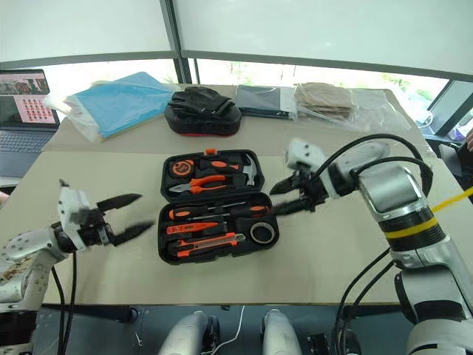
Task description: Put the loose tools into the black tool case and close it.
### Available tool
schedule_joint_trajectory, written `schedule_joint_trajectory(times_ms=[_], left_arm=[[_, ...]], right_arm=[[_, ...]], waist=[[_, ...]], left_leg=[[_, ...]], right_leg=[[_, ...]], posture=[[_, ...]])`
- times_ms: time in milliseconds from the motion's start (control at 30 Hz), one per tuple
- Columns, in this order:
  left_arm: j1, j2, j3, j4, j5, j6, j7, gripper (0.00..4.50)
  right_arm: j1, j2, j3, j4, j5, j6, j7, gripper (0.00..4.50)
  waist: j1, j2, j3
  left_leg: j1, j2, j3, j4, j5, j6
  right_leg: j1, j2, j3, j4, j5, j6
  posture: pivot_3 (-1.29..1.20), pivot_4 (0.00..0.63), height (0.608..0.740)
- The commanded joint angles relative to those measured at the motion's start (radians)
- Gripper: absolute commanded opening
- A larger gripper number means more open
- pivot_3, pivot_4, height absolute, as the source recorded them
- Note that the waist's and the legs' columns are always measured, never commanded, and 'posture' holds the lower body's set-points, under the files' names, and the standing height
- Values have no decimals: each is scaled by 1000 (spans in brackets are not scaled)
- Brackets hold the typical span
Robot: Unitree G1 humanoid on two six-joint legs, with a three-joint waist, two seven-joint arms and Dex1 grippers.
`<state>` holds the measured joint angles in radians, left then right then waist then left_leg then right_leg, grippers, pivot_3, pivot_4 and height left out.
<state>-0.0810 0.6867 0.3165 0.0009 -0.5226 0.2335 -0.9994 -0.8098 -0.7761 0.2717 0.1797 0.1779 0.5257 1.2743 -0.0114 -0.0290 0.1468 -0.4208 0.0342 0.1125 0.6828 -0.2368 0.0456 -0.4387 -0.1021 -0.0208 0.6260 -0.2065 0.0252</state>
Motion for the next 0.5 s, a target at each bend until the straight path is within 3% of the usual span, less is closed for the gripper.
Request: schedule_joint_trajectory(times_ms=[33, 167, 267, 500], left_arm=[[-25, 6, -28, 11, 90, 111, 171, 2743], [-70, -37, -78, 4, 122, 169, 258, 1235], [-112, -63, -137, 20, 150, 179, 266, 155], [-208, -125, -232, 92, 203, 149, 256, 73]], right_arm=[[4, 80, -12, 158, -126, -295, -204, 1532], [-20, 179, -3, 342, -191, -484, -290, 103], [-48, 222, 15, 460, -220, -547, -274, 0], [-83, 300, 15, 553, -208, -587, -203, 0]], waist=[[-1, 0, 0], [-2, 0, 0], [-2, 0, 0], [-3, 0, 0]], left_leg=[[0, 0, 0, 0, 0, 0], [-1, 0, 1, 0, 1, -1], [-1, 0, 1, -1, 1, -1], [-1, 0, 1, -1, 1, -1]], right_leg=[[-1, 0, 0, 0, 0, 0], [-1, 2, 3, 1, 1, 1], [-1, 3, 4, 1, 1, 1], [0, 4, 4, 1, 1, 1]], posture=[[0, 150, 740], [0, 150, 740], [0, 150, 740], [0, 150, 740]])
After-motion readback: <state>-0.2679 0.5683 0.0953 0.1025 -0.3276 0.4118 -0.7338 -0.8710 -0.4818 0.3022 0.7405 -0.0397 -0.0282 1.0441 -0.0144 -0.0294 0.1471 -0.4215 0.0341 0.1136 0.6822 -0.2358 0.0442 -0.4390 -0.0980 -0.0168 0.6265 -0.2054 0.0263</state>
